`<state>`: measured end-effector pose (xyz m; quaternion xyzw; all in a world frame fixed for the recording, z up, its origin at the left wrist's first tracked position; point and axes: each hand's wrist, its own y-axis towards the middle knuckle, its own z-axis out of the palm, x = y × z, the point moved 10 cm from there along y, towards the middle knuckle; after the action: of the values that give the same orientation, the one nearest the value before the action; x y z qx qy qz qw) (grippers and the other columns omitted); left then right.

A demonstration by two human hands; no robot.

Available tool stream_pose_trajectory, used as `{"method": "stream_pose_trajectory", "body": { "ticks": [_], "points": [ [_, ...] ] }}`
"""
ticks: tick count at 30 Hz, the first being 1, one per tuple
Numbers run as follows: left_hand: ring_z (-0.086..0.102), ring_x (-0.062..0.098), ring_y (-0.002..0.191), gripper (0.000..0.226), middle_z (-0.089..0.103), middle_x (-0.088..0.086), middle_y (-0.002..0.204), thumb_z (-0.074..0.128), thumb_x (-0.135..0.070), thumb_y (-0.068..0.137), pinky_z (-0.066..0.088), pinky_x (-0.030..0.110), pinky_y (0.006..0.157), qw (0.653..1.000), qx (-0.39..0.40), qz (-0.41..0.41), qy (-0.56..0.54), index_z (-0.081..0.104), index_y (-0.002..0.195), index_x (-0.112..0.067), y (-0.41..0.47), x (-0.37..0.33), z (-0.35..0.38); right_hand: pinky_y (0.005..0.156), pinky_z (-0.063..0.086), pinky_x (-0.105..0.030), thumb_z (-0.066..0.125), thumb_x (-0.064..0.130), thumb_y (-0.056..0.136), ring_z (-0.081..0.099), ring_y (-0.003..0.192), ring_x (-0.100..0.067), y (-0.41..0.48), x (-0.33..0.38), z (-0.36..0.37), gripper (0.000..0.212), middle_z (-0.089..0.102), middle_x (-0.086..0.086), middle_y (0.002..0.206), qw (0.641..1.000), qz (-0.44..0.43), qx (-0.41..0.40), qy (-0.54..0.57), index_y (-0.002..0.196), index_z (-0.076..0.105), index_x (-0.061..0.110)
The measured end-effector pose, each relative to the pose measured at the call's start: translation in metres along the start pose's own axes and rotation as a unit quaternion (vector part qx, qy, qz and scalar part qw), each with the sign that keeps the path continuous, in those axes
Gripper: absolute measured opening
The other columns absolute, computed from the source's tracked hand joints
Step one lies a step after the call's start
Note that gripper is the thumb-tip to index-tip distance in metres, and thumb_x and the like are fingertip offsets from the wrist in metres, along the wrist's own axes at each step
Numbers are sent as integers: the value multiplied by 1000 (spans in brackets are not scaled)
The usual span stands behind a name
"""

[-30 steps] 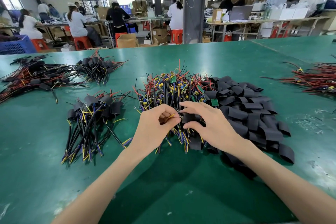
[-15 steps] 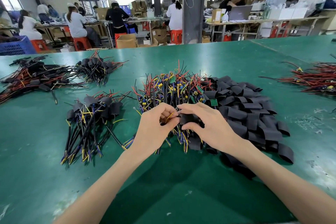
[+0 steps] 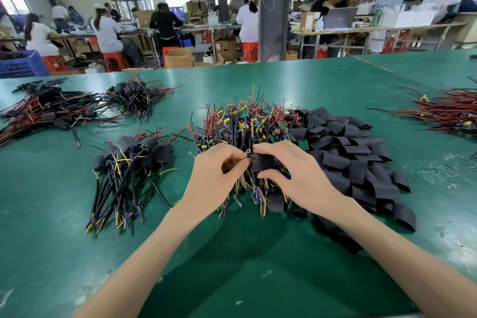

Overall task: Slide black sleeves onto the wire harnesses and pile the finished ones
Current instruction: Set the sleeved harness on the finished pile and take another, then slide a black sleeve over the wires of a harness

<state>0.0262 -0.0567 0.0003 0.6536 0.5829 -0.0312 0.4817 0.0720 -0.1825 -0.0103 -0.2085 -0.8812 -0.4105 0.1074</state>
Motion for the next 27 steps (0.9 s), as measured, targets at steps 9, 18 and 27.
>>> {"method": "stream_pose_trajectory", "body": {
  "ticks": [9, 18, 27],
  "points": [
    [53, -4, 65, 14, 59, -15, 74, 65, -13, 86, 40, 12, 67, 980, -195, -26, 14, 60, 81, -24, 11, 22, -72, 96, 32, -39, 65, 14, 85, 44, 118, -24, 2, -33, -41, 39, 56, -6, 126, 970, 85, -112, -198, 123, 57, 10],
    [50, 31, 73, 22, 58, 12, 69, 53, -13, 93, 36, 38, 73, 930, -283, -165, 166, 47, 114, -10, 6, 122, -148, 95, 35, -47, 51, 29, 94, 40, 122, -35, -24, -118, -35, 44, 45, -12, 134, 894, 333, 55, -296, 134, 43, 13],
    [46, 46, 109, 31, 51, 32, 114, 44, -14, 94, 40, 49, 86, 889, -190, -319, 267, 53, 124, -9, -11, 161, -146, 89, 37, -41, 52, 17, 92, 44, 112, -33, -25, -120, -23, 27, 52, -12, 120, 904, 326, 91, -261, 118, 57, 11]
  ]
}}
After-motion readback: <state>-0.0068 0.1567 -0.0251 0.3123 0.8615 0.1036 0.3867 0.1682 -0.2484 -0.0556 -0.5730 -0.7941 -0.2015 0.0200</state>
